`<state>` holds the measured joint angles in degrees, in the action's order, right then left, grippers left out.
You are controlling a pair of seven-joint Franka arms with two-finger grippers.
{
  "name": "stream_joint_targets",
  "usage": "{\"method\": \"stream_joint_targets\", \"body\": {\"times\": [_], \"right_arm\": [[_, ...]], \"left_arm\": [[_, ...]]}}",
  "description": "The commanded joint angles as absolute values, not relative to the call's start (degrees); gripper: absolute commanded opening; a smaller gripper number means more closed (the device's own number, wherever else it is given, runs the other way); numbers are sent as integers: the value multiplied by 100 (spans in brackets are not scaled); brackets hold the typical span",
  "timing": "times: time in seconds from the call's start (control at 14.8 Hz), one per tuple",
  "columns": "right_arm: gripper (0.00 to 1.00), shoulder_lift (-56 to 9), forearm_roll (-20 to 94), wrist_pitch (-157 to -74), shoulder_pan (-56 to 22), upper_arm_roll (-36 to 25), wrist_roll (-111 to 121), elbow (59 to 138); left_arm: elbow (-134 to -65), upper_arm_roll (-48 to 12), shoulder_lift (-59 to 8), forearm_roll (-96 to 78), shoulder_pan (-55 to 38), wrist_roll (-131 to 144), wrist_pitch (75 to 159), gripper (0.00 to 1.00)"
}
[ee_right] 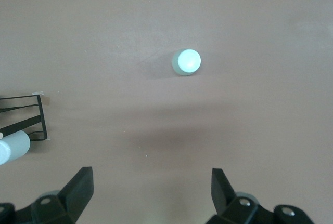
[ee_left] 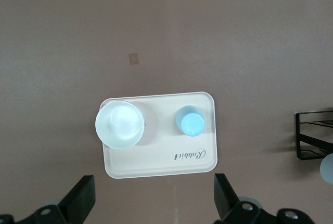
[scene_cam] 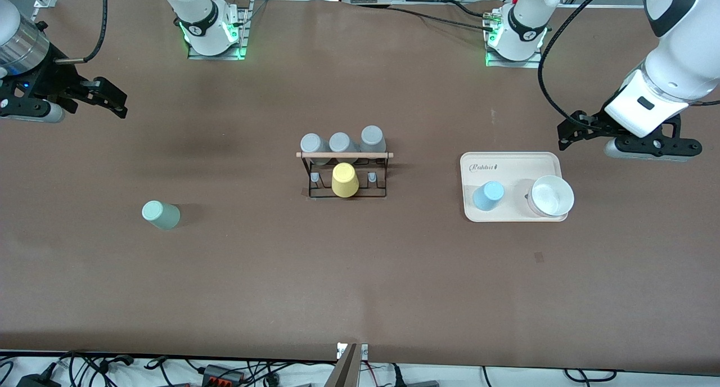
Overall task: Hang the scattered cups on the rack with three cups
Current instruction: 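Reach the left gripper down to the light-blue cup on the tray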
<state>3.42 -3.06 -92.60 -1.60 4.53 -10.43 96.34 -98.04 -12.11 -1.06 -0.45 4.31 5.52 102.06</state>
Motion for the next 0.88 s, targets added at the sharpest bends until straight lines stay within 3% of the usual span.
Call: {"method": "stream_joint_targets", "body": {"times": [0.0, 0.4, 0.81], "right_arm": [[100, 325, -202, -9281, -132, 448, -923, 9589], [100, 325, -185, -9272, -158, 474, -940, 9545], [100, 352, -193, -9264, -132, 440, -888, 9519]], "left_arm": [[-9853, -1222, -53, -158, 475, 475, 10248, 100], [-9696, -1213, -263, -158, 475, 492, 10248, 100], [-8667, -1230, -1817, -123, 360, 580, 10257, 100]]}}
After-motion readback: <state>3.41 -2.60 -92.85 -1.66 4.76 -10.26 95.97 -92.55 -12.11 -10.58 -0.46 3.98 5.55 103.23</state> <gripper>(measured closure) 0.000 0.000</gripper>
